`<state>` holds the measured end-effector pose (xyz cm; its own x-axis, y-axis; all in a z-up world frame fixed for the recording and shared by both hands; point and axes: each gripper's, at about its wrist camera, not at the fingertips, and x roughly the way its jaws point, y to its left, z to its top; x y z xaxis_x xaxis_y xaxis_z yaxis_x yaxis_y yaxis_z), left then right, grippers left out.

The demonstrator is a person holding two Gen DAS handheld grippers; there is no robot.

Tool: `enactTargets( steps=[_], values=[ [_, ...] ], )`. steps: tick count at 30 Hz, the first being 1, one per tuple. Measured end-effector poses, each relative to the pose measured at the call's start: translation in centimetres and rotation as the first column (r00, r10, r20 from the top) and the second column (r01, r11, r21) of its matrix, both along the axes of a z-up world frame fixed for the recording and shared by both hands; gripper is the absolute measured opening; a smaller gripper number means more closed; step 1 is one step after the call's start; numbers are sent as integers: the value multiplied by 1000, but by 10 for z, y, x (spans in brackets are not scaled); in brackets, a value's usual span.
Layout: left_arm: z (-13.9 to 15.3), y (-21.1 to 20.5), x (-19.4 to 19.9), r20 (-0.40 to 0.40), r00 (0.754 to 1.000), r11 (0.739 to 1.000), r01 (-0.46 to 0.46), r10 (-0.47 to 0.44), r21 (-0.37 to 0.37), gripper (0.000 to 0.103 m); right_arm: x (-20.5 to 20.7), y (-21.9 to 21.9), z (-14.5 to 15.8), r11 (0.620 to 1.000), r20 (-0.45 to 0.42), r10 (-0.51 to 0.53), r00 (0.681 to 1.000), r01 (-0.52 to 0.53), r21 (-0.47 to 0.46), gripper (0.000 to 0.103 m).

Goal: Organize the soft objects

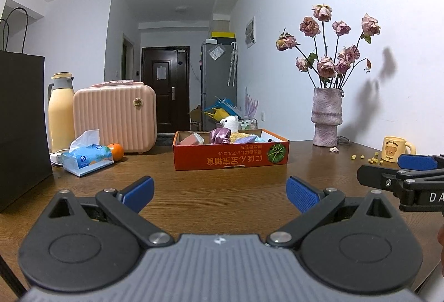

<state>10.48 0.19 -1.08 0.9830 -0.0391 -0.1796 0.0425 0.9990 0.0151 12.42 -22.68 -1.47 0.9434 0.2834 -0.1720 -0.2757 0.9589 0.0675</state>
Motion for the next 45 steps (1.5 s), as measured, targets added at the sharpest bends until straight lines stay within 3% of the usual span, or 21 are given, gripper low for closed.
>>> enactTargets(
  steps=[45],
  values=[
    [-1, 1, -2, 5, 1000, 1000, -3, 3, 2, 103, 0, 4, 2, 1000, 1, 3, 1000, -3, -10, 103]
  ],
)
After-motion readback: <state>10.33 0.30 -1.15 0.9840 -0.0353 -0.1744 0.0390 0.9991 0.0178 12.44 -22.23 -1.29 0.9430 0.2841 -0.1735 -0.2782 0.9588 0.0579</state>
